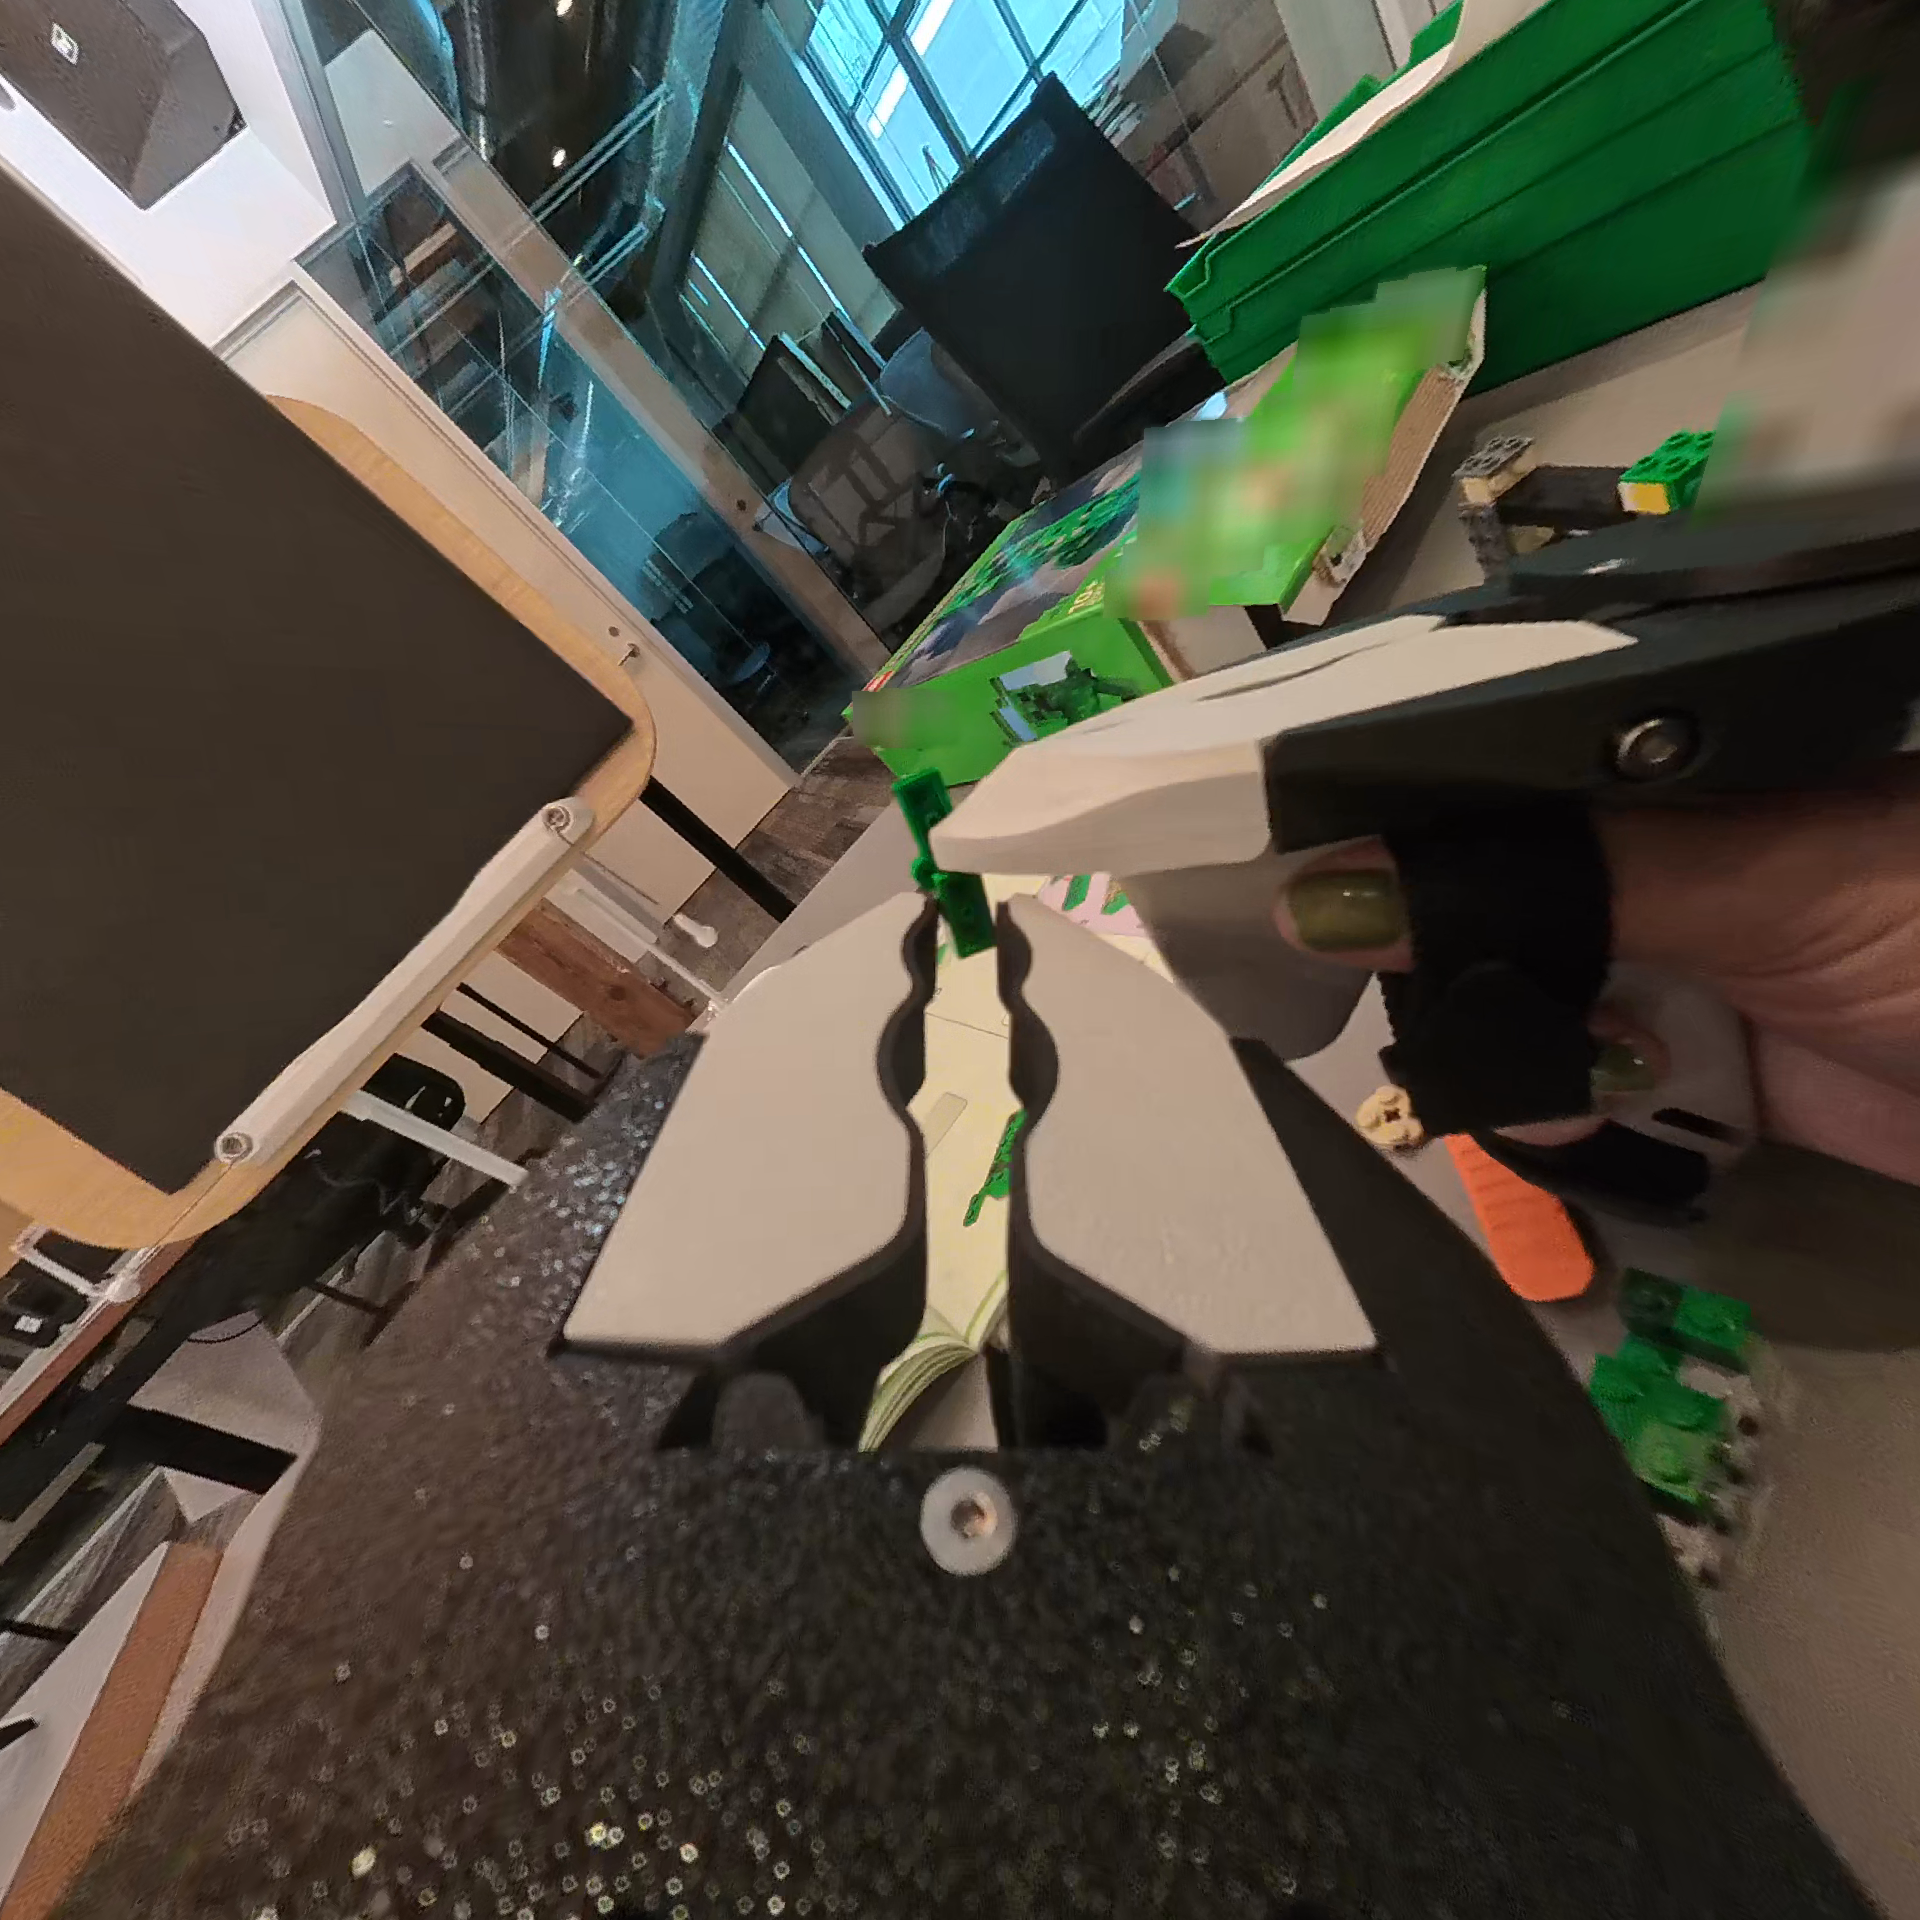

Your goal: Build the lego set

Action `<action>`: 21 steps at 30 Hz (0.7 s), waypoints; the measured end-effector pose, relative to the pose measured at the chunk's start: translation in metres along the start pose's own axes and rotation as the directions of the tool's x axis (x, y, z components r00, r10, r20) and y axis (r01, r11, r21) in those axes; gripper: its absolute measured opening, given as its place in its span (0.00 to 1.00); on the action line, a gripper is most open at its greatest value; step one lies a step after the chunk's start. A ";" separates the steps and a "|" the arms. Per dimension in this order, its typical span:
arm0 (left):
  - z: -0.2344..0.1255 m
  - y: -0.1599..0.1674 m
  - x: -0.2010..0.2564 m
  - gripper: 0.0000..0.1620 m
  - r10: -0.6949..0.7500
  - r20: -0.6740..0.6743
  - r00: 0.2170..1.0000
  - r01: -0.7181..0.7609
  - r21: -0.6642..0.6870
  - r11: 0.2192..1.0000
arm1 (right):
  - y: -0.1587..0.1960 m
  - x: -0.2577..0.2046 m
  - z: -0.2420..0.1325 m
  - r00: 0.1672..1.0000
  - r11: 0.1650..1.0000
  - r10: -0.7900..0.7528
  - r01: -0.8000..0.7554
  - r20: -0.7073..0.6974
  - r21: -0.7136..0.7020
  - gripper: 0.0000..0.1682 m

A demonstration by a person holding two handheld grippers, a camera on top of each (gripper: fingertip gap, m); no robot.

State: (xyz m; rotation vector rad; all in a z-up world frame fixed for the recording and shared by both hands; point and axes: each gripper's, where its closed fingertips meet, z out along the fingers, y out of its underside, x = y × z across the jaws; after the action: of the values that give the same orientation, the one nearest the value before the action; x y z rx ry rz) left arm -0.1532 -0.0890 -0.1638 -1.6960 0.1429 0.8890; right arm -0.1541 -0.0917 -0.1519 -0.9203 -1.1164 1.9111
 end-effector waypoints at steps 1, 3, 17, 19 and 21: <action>-0.001 -0.001 -0.001 0.06 -0.014 -0.004 1.000 0.014 0.009 1.000 | -0.001 -0.001 0.000 1.000 1.000 -0.001 0.001 0.005 0.004 0.02; -0.003 -0.002 -0.001 0.05 -0.036 -0.025 0.999 0.037 0.024 0.999 | -0.002 -0.002 0.000 1.000 1.000 -0.003 0.003 0.019 0.012 0.02; -0.004 0.006 0.006 0.05 -0.009 -0.080 0.997 0.010 0.007 1.000 | 0.005 -0.002 0.002 0.996 0.997 0.068 -0.066 0.061 -0.038 0.03; -0.004 0.005 0.006 0.05 -0.017 -0.085 0.996 0.018 0.010 1.000 | 0.005 -0.002 0.001 0.996 0.997 0.062 -0.060 0.061 -0.043 0.03; -0.004 0.004 0.006 0.05 -0.047 -0.095 0.994 0.049 0.019 0.999 | 0.005 -0.002 0.001 0.996 0.997 0.062 -0.060 0.059 -0.043 0.03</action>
State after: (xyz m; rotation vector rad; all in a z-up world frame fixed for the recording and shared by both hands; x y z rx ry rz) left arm -0.1494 -0.0916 -0.1707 -1.7157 0.1737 0.7689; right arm -0.1552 -0.0958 -0.1550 -0.9346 -1.1796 1.9837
